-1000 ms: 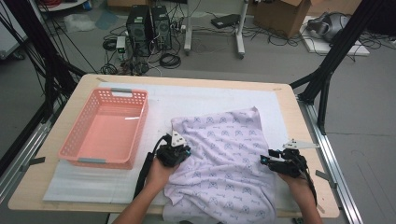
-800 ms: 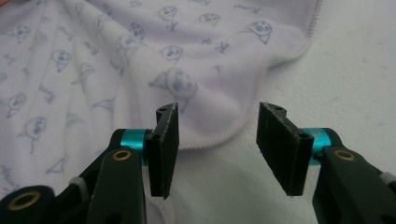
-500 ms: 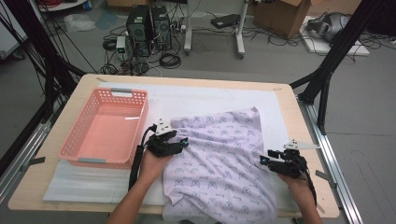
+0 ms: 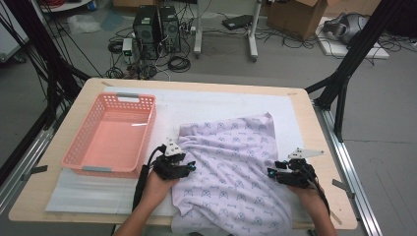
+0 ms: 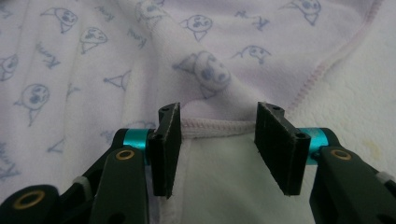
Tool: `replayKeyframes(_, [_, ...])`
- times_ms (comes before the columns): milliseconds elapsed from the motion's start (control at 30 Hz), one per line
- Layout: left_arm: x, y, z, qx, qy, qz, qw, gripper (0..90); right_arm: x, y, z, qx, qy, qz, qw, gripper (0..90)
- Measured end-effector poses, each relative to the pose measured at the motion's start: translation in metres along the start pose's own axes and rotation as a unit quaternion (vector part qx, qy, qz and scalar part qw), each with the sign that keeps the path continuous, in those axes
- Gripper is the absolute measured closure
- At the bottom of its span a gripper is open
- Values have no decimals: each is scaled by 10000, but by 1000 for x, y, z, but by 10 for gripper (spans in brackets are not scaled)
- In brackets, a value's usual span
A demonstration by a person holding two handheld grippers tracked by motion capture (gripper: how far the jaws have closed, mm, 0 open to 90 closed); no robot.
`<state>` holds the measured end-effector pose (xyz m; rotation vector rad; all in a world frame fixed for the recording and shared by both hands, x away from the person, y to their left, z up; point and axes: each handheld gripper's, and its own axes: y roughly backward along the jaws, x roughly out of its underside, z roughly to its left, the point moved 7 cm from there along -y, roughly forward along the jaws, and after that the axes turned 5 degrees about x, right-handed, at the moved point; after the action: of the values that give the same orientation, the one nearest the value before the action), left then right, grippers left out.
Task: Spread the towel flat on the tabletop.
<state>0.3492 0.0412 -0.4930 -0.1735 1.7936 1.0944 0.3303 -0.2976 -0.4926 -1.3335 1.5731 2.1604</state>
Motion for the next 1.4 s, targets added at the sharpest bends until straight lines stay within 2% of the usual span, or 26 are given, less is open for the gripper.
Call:
replayKeyframes(67, [-1, 0, 5, 44, 187, -18, 9998, 811, -2, -2, 1, 104, 71, 3, 9999, 612])
replayKeyframes(100, [-2, -1, 6, 84, 243, -21, 9997, 835, -2, -3, 1, 124, 62, 2, 9999, 770])
replayKeyframes(133, [-4, -2, 7, 52, 248, -17, 9997, 845, -2, -3, 1, 282, 204, 37, 9994, 846])
replayKeyframes(167, [-6, -3, 8, -5, 187, -18, 9998, 852, -3, -5, 1, 276, 335, 41, 9990, 900])
replayKeyframes(233, [-12, -6, 12, -158, 247, -199, 9994, 857, -7, -7, -1, 557, 515, 26, 9971, 900])
replayKeyframes(267, [-14, -8, 14, -137, 340, -168, 9992, 858, -9, -9, -4, 678, 506, -3, 9964, 900])
replayKeyframes(300, [-15, -11, 16, -124, 381, -95, 9992, 858, -11, -11, -9, 797, 434, -32, 9959, 900])
replayKeyframes(367, [-20, -13, 18, -121, 500, -181, 9985, 858, -12, -11, -17, 883, 152, -94, 9959, 900])
replayKeyframes(400, [-22, -12, 17, -116, 572, -267, 9979, 857, -12, -8, -18, 790, -46, -152, 9967, 891])
replayKeyframes(500, [-21, -9, 16, -68, 516, -248, 9983, 845, -16, 8, -15, 525, -426, -567, 9961, 702])
replayKeyframes(567, [-19, -8, 16, -38, 540, -250, 9982, 845, -20, 19, -9, 218, -585, -776, 9950, 593])
replayKeyframes(600, [-18, -8, 16, -19, 530, -244, 9983, 846, -19, 21, -6, 131, -616, -733, 9953, 564])
replayKeyframes(700, [-14, -8, 16, -2, 502, -199, 9985, 847, -8, 13, 3, 228, -214, -259, 9992, 519])
replayKeyframes(733, [-14, -8, 16, 5, 516, -219, 9984, 847, -4, 7, 4, 315, -89, -55, 9994, 538])
replayKeyframes(767, [-14, -8, 17, -1, 530, -237, 9983, 848, -1, 1, 6, 355, 3, 105, 9993, 599])
replayKeyframes(800, [-16, -8, 18, -10, 532, -289, 9982, 848, -1, -2, 6, 411, 94, 73, 9991, 698])
replayKeyframes(833, [-17, -9, 19, 10, 606, -355, 9975, 849, -4, -3, 6, 344, 156, 76, 9993, 846])
replayKeyframes(900, [-22, -11, 22, 127, 863, -387, 9954, 851, -9, -7, 2, 567, 327, 75, 9978, 866])
replayKeyframes(967, [-27, -13, 28, 79, 940, -356, 9949, 854, -13, -12, -7, 901, 308, -17, 9955, 871])
replayKeyframes(1067, [-36, -14, 39, 24, 1114, -501, 9925, 856, -15, -11, -32, 1436, -72, -266, 9893, 876])
replayKeyframes(1133, [-43, -15, 44, -4, 1154, -632, 9913, 858, -20, -7, -46, 1580, -355, -594, 9850, 876])
replayKeyframes(1200, [-45, -18, 42, -23, 1078, -670, 9919, 857, -24, -7, -52, 1661, -559, -744, 9817, 874])
replayKeyframes(1233, [-44, -19, 40, -22, 977, -639, 9932, 849, -26, -7, -52, 1672, -623, -741, 9812, 864])
replayKeyframes(1267, [-43, -19, 38, -13, 881, -601, 9943, 814, -27, -7, -50, 1696, -641, -762, 9805, 836])
replayKeyframes(1333, [-40, -14, 35, 94, 824, -507, 9953, 643, -26, -4, -47, 1776, -569, -709, 9799, 694])
replayKeyframes(1400, [-39, -4, 30, 70, 654, -638, 9958, 599, -23, 9, -45, 1741, -586, -838, 9794, 677])
